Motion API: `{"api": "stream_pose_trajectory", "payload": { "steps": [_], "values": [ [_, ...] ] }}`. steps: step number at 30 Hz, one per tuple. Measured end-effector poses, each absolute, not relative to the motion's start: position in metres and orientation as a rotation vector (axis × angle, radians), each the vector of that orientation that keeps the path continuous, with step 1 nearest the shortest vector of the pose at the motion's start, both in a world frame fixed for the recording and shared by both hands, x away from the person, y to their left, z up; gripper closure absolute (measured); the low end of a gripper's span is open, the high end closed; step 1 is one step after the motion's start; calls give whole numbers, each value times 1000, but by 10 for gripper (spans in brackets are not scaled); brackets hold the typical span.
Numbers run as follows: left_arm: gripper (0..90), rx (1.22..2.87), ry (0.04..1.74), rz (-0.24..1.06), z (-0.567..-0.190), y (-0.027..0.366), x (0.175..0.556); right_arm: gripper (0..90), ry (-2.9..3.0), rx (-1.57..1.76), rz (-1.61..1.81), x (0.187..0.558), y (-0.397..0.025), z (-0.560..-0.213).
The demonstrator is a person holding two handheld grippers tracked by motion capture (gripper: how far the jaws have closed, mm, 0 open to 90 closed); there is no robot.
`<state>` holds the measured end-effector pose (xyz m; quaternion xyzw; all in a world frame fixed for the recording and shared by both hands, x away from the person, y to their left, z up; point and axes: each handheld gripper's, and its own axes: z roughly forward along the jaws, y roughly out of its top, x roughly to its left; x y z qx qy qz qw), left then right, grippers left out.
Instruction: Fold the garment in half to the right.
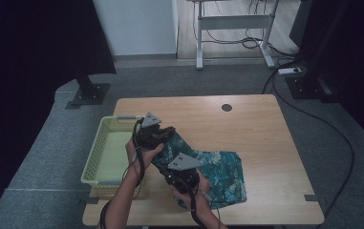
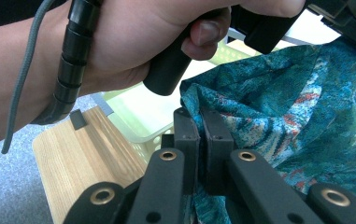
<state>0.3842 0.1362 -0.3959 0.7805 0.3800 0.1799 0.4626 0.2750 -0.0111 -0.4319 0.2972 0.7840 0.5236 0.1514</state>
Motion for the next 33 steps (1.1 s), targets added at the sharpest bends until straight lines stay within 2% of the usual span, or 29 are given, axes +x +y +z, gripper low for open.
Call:
{"api": "stream_pose_trajectory", "payload": {
  "steps": [13,33],
  "values": [
    [856,1886,928,499,-364,156,374,853,2215,786,1545,272,5,-403],
    [854,1919,957,459,-394,137,378,853,2241,879,1558,264,-9,-433]
  ]
}}
